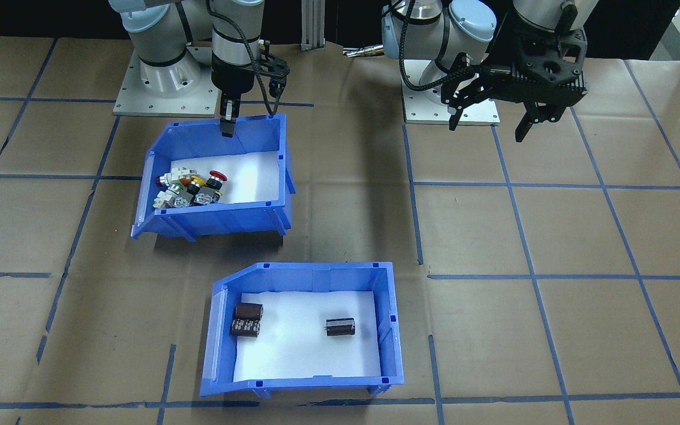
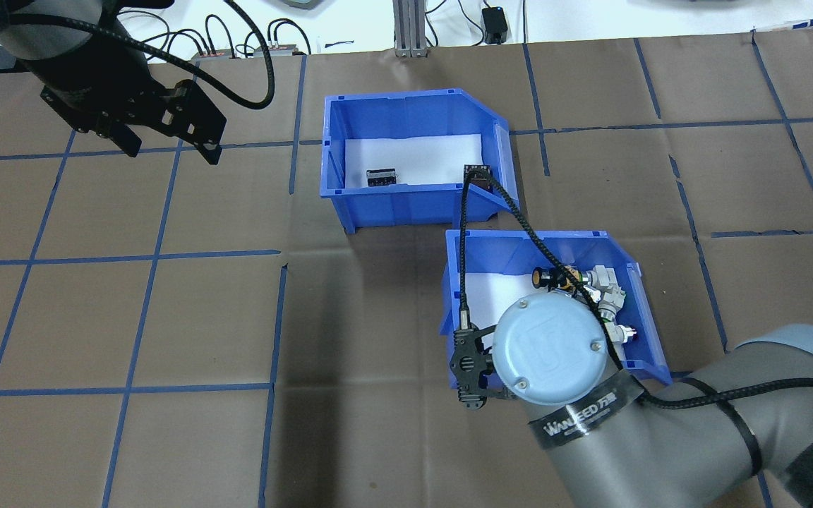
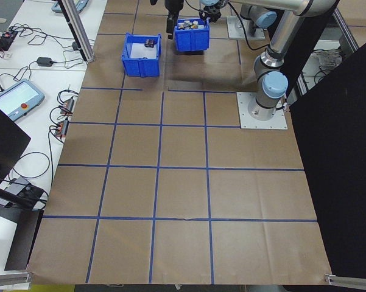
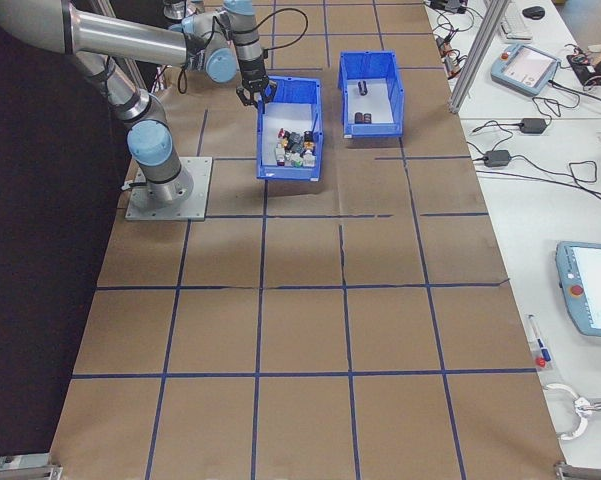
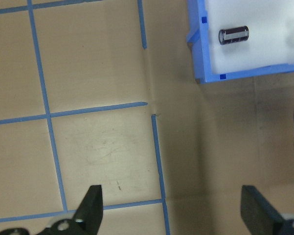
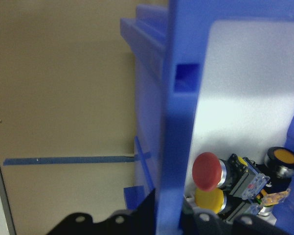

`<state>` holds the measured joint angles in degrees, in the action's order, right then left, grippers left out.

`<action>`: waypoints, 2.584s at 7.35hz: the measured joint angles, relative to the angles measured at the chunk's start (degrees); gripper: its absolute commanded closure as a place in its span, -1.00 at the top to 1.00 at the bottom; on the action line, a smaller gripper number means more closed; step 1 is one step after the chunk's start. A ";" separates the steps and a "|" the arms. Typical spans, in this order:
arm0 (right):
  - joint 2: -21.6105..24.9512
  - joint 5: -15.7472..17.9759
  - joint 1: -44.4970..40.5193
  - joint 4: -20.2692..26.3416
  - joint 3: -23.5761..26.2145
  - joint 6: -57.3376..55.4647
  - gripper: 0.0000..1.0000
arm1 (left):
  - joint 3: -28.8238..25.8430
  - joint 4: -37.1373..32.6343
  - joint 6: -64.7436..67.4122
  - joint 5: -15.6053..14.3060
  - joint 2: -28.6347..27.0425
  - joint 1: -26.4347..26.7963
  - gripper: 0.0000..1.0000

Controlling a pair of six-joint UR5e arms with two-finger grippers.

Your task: Place battery box in front

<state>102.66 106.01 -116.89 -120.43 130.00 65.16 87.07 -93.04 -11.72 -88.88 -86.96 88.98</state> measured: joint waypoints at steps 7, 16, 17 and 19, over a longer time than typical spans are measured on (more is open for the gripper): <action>-15.86 5.94 -14.09 -0.25 -11.21 -15.63 -0.76 | 2.68 0.92 -0.58 -3.95 1.42 0.05 1.00; -6.63 5.49 -10.39 4.71 -12.52 -15.70 1.00 | 2.71 0.93 -0.58 -3.93 1.30 -0.03 1.00; -4.56 3.67 -6.38 5.58 -12.81 -15.84 1.00 | 2.66 0.93 -0.54 -3.93 1.29 -0.03 1.00; -0.87 -3.57 4.86 6.88 -13.39 -18.94 1.00 | 2.28 0.94 -0.31 -3.93 1.17 -0.03 1.00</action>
<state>101.80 102.44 -112.03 -113.55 116.61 46.22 89.35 -92.11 -12.03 -92.81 -85.79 88.94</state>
